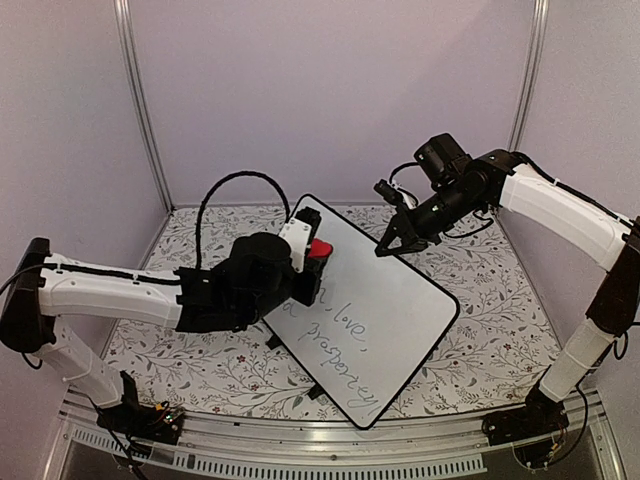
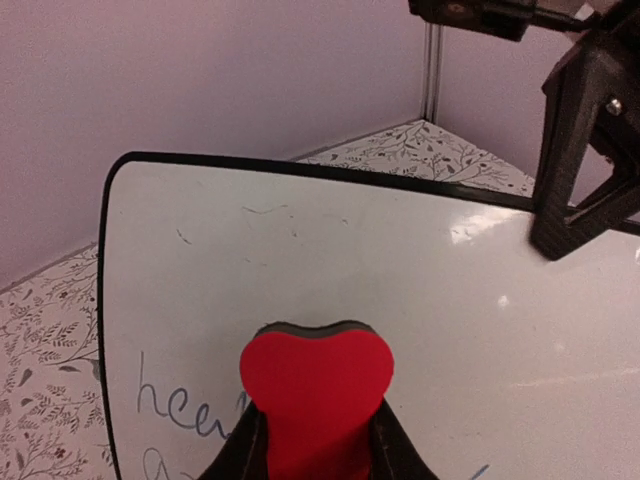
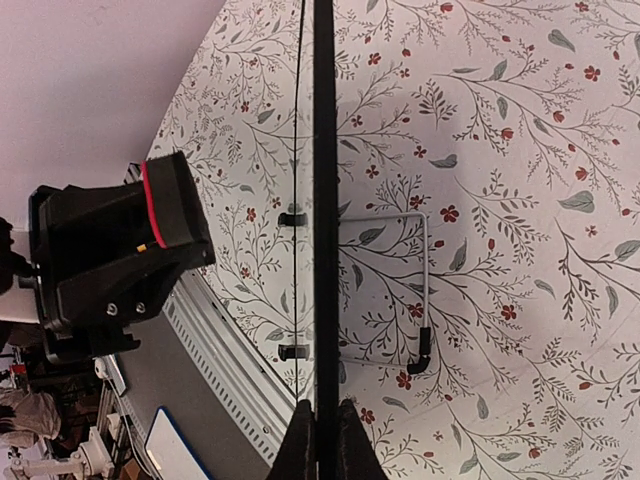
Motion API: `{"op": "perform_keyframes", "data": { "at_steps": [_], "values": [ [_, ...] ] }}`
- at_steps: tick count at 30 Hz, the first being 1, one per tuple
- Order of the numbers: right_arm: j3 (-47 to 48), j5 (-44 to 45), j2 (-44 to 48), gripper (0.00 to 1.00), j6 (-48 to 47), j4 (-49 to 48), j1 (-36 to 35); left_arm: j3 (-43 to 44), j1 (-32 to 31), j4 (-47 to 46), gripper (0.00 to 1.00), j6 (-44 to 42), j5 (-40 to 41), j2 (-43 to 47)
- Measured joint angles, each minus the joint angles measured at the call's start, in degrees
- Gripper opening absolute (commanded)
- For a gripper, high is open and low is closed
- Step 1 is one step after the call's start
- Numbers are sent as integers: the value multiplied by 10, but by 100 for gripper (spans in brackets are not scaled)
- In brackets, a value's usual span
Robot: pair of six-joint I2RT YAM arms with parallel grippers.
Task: Erase the whiteboard
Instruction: Erase the center of the whiteboard.
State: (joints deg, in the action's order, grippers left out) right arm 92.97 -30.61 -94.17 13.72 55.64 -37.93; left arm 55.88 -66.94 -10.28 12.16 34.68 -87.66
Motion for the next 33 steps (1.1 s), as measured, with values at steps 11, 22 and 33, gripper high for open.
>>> {"op": "perform_keyframes", "data": {
  "at_steps": [11, 22, 33],
  "values": [
    [0, -1, 0, 0, -1, 0, 0, -62, 148, 56, 0, 7, -34, 120],
    [-1, -5, 0, 0, -20, 3, 0, -94, 223, 60, 0, -26, -149, 105],
    [-23, -4, 21, 0, -26, -2, 0, -66, 259, 37, 0, -54, -248, 19]
  ]
}}
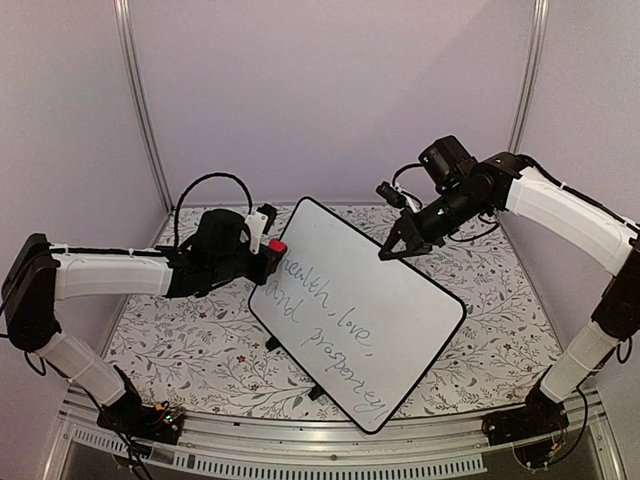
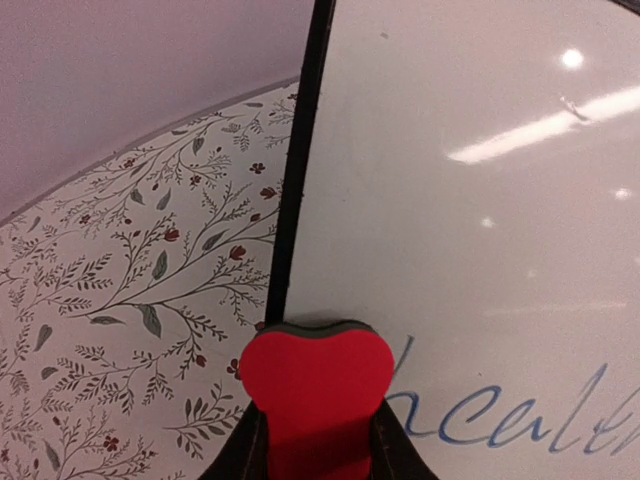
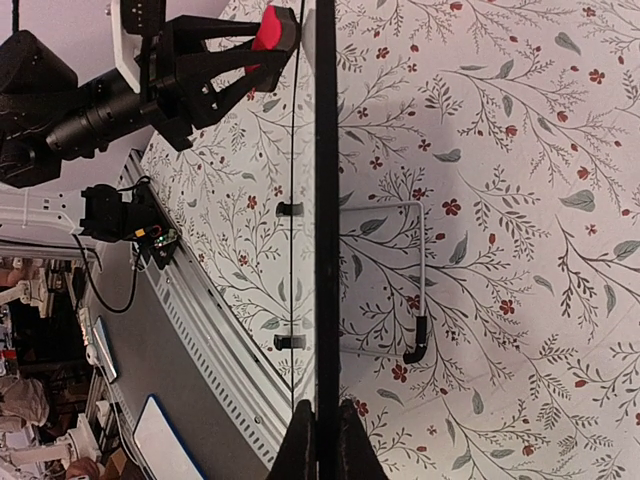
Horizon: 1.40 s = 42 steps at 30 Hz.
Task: Erase the whiteboard
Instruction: Erase the center of the whiteboard.
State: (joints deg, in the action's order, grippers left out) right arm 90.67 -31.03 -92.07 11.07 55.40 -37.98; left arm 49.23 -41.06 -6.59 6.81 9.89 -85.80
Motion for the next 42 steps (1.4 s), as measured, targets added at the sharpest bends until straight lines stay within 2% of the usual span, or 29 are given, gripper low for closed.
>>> {"op": "perform_keyframes", "data": {
  "at_steps": [16, 42],
  "values": [
    [-4, 2, 5, 0, 0, 2, 0, 2, 6, -21, 0, 1, -56, 1],
    [-3, 2, 3, 0, 0, 3, 0, -2, 6, -11, 0, 4, -45, -3]
  ]
}}
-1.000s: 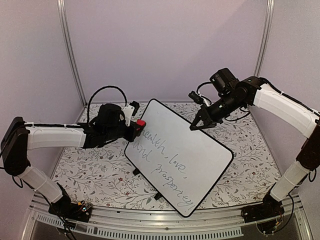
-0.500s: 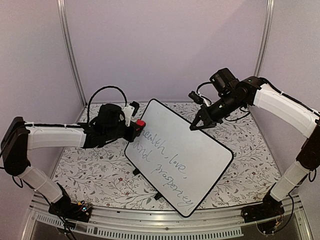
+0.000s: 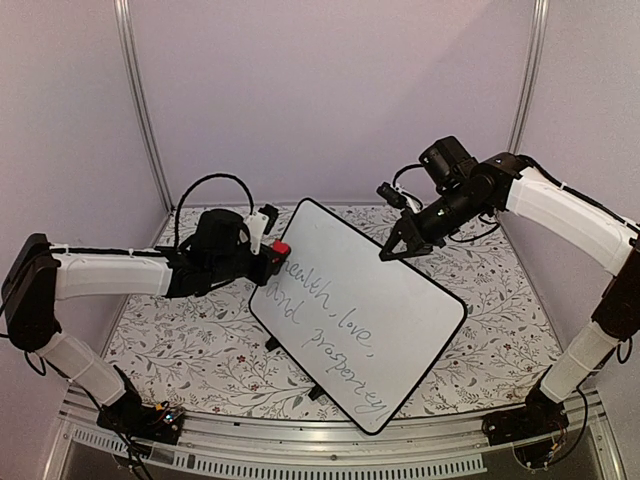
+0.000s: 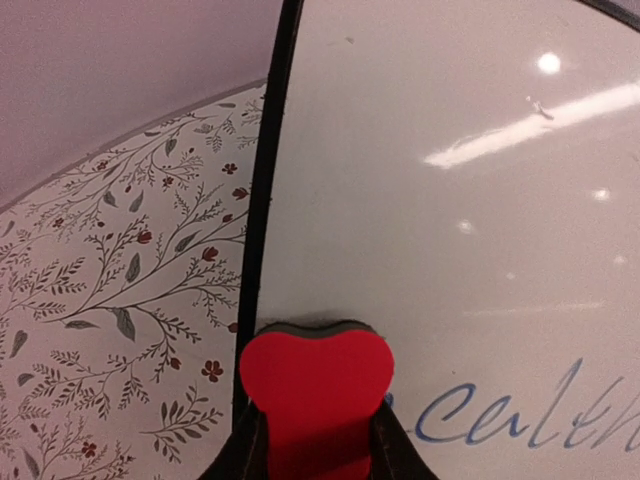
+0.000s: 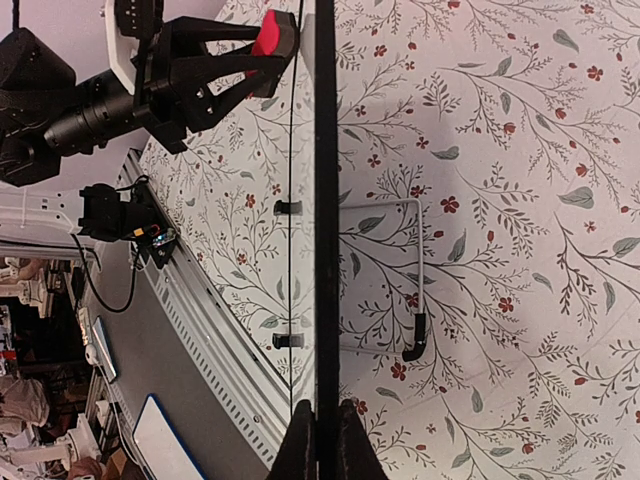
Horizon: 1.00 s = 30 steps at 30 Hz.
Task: Erase the whiteboard
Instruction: Erase the center of the whiteboard.
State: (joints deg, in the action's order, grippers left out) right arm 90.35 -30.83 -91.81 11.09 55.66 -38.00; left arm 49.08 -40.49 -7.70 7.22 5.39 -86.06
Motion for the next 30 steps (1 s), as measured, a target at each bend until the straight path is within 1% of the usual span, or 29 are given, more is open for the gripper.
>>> {"op": "perform_keyframes", "data": {
  "at_steps": [30],
  "values": [
    [1, 0, -2, 0, 0, 1, 1, -76, -1, -2, 0, 34, 15, 22]
  ]
}}
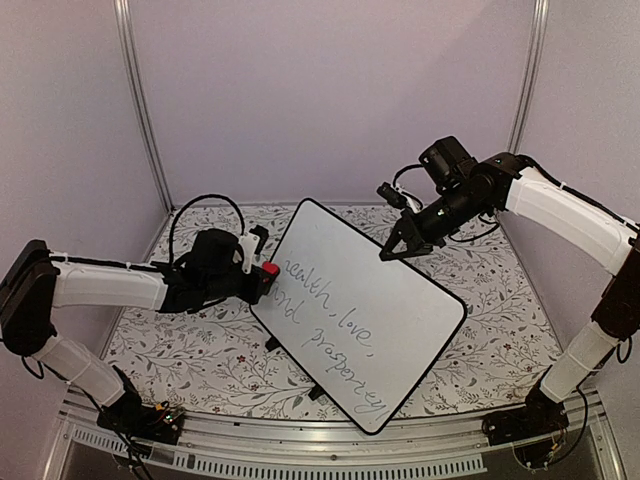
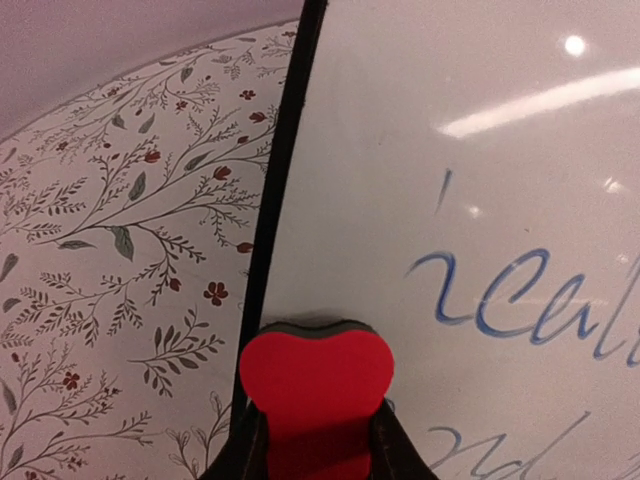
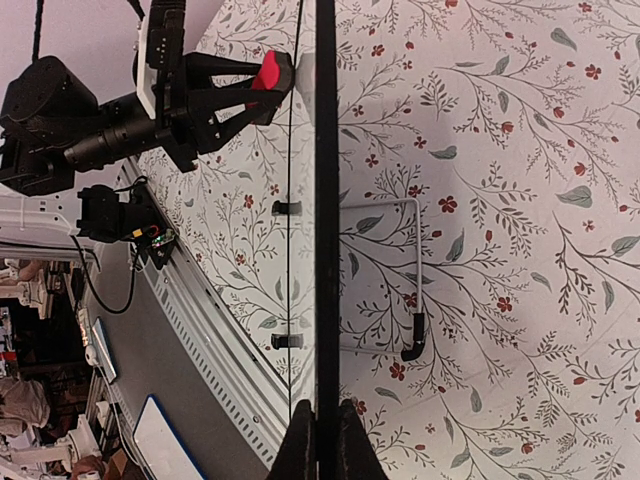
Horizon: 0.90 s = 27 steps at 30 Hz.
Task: Erase the whiteboard
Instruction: Erase the center of the whiteboard.
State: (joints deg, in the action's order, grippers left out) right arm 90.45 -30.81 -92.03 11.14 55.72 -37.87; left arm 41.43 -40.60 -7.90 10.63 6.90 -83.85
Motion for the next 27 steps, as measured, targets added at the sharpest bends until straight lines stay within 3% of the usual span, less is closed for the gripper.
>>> {"op": "perform_keyframes", "data": {
  "at_steps": [12, 27],
  "values": [
    [1, -1, -2, 0, 0, 0, 0, 2, 0, 2, 0, -1, -5, 2],
    [1, -3, -5, 0, -1, 0, 1, 79, -3, 2, 0, -21, -15, -29]
  ]
}}
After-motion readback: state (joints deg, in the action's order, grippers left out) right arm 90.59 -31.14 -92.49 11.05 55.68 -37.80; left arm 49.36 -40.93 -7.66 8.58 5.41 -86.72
